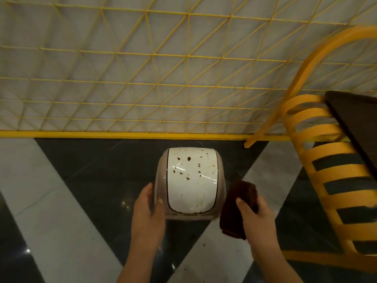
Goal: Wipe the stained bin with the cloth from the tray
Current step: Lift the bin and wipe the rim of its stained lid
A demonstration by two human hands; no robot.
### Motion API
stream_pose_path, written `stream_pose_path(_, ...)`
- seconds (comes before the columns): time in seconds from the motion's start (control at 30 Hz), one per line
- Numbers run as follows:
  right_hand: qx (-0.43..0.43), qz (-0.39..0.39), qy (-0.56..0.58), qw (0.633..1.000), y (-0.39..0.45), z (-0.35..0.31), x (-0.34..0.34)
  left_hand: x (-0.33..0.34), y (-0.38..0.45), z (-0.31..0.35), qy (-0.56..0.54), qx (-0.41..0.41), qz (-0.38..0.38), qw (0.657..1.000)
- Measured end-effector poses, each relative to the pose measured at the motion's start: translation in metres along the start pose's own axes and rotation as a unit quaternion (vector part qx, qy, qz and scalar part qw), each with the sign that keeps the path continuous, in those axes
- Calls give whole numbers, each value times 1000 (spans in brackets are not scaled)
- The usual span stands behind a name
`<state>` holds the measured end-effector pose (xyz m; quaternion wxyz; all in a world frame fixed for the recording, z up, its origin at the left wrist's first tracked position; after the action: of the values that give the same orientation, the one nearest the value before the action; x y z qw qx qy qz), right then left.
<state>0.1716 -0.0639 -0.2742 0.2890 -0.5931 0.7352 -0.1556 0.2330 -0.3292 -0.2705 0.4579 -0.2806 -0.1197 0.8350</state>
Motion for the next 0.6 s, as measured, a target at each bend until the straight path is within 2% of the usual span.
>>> stream_pose_path(0.23, -62, 18, -80, 995, 15, 2, 6, 5, 20, -25, 36, -26, -38, 998)
stream_pose_path(0.43, -76, -8, -124, 989, 21, 16, 13, 13, 25, -48, -22, -100, -49, 994)
stream_pose_path(0.6, -93, -25, -157, 983, 24, 24, 17, 10, 26, -75, -63, -165, -19, 984)
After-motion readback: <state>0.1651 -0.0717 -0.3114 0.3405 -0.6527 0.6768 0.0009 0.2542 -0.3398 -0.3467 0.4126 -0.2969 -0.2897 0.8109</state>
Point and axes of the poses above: each hand's wrist, its own y-axis towards the middle knuckle, its own x-axis out of the palm, z = x × y, the point moved 10 cm from there along y, towards the middle knuckle, and after that the axes turned 1 degree about y, right-handed, at the moved point
